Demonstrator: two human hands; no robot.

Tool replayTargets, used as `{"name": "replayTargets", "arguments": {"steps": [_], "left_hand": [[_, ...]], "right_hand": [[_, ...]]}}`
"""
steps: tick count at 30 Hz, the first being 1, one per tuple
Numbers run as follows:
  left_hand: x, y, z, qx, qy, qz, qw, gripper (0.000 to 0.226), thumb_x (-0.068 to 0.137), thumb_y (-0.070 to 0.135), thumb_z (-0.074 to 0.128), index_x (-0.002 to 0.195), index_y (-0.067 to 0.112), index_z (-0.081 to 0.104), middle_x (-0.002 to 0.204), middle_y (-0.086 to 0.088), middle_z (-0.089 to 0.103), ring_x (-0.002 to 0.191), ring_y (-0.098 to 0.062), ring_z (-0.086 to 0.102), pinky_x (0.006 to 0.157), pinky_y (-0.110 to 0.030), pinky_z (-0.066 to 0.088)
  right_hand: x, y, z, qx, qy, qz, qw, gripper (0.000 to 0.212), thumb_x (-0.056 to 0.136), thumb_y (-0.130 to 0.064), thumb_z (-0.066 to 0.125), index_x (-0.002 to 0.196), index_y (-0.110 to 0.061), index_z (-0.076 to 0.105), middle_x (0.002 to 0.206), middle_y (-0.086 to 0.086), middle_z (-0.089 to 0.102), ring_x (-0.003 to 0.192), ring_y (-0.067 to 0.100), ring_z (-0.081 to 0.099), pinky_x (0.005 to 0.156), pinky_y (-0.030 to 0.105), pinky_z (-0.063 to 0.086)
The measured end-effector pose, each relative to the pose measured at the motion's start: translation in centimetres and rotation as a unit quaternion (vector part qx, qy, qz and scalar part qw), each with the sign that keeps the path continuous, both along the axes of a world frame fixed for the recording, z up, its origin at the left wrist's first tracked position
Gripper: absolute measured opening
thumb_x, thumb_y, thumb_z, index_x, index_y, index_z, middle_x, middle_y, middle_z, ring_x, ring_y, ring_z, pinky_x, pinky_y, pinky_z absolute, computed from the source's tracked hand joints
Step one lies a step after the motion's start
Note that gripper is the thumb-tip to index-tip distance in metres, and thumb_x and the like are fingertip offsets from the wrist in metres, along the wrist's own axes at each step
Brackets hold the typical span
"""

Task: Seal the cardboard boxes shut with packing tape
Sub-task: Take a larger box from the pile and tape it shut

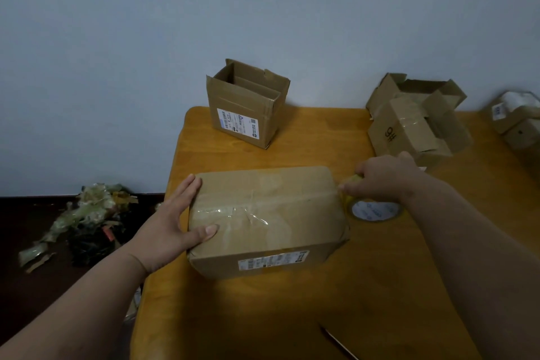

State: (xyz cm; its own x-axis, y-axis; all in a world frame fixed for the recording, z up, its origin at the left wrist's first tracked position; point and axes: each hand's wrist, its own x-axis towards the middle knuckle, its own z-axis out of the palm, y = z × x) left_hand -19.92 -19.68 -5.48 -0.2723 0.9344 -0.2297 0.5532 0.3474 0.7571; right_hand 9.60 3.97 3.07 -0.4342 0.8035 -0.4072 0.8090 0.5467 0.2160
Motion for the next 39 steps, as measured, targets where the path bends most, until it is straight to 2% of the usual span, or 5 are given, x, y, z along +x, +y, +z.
{"name": "replayTargets", "arguments": {"steps": [21, 25, 29, 34, 39], "left_hand": [[0.5, -0.1, 0.5, -0.016, -0.01, 0.012, 1.0, 0.11, 0.068, 0.07, 0.064, 0.154, 0.039, 0.004, 0.153, 0.036, -0.005, 0.143, 0.001, 0.008, 0.122, -0.042, 0.017], [0.6, -0.4, 0.3, -0.041, 0.112, -0.009, 0.993, 0.115, 0.061, 0.091, 0.035, 0.15, 0.037, -0.014, 0.156, 0.023, -0.022, 0.15, -0.016, -0.008, 0.123, -0.043, 0.005], [2.6, -0.4, 1.0, 0.036, 0.324, -0.095, 0.941, 0.076, 0.087, 0.064, 0.013, 0.151, 0.034, -0.017, 0.161, 0.007, -0.023, 0.148, -0.017, -0.024, 0.122, -0.044, -0.006], [6.4, 0.6, 2.0, -0.058, 0.344, -0.175, 0.921, 0.091, 0.075, 0.075, -0.022, 0.149, 0.021, -0.024, 0.156, 0.001, -0.031, 0.143, -0.017, -0.033, 0.12, -0.039, -0.015], [8.6, 2.3, 3.4, -0.1, 0.399, -0.184, 0.893, 0.094, 0.08, 0.083, -0.001, 0.144, 0.021, -0.031, 0.152, 0.0, -0.038, 0.142, -0.02, -0.034, 0.12, -0.047, -0.015]], "right_hand": [[-1.4, 0.9, -0.2, -0.085, -0.072, -0.038, 0.993, 0.077, 0.089, -0.076, 0.037, 0.145, -0.024, 0.043, 0.151, 0.006, 0.042, 0.141, 0.029, 0.035, 0.115, 0.057, 0.009], [-1.2, 0.7, -0.5, -0.093, -0.052, -0.046, 0.993, 0.071, 0.091, -0.071, 0.041, 0.145, -0.025, 0.042, 0.15, 0.005, 0.043, 0.14, 0.028, 0.036, 0.113, 0.053, 0.013], [-1.2, 0.6, -0.8, -0.089, -0.032, -0.05, 0.994, 0.062, 0.092, -0.068, 0.043, 0.138, -0.027, 0.048, 0.143, 0.003, 0.05, 0.136, 0.027, 0.041, 0.113, 0.052, 0.014], [-1.1, 0.3, -0.9, -0.092, -0.022, -0.057, 0.994, 0.06, 0.093, -0.067, 0.042, 0.138, -0.029, 0.048, 0.143, 0.002, 0.05, 0.136, 0.026, 0.04, 0.112, 0.049, 0.016], [-0.9, 0.2, -1.2, -0.095, 0.012, -0.061, 0.993, 0.051, 0.093, -0.064, 0.045, 0.129, -0.03, 0.055, 0.132, 0.001, 0.057, 0.129, 0.025, 0.046, 0.11, 0.048, 0.019]]}}
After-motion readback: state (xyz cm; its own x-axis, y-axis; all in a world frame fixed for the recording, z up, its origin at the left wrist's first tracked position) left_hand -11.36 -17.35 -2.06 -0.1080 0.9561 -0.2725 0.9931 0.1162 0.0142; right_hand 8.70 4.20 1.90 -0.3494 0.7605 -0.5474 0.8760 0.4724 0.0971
